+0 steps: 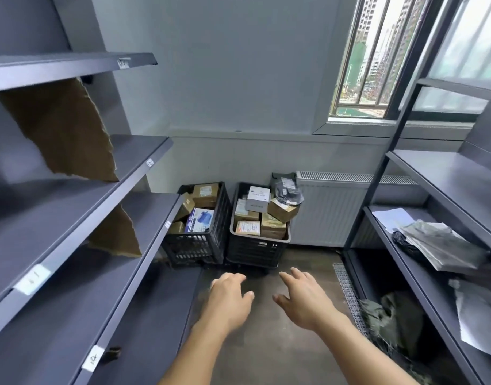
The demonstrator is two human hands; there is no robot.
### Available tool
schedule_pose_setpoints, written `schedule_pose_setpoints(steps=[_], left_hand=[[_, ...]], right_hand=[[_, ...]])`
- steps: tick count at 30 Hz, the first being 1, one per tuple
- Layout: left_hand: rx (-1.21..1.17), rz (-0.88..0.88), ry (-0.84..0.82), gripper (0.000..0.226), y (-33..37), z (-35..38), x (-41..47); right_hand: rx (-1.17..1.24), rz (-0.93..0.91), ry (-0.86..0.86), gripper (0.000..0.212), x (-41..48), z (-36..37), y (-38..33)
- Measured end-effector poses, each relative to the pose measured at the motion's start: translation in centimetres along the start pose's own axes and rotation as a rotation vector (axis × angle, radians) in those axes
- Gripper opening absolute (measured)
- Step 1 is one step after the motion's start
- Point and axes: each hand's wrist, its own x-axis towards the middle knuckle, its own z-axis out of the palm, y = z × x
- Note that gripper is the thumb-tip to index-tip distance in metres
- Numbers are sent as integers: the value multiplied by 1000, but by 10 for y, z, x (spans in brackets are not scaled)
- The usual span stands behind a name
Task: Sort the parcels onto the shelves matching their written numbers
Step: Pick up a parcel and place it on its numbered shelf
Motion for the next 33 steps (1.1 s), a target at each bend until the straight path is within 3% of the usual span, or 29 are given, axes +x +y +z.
schedule_pose_setpoints(steps=[7,19,25,33], left_hand=[[26,-54,-3,49,26,1,104],[-38,-133,-41,49,72,2,245],[-63,-132,-69,49,63,5,323],[-116,-127,-117,49,40,-7,449]], right_hand=[[60,-18,-49,61,113,-19,38],[215,18,-127,45,253,-61,101],[196,64,-141,64,327,-62,109],[197,113,-162,55,444,-71,97]])
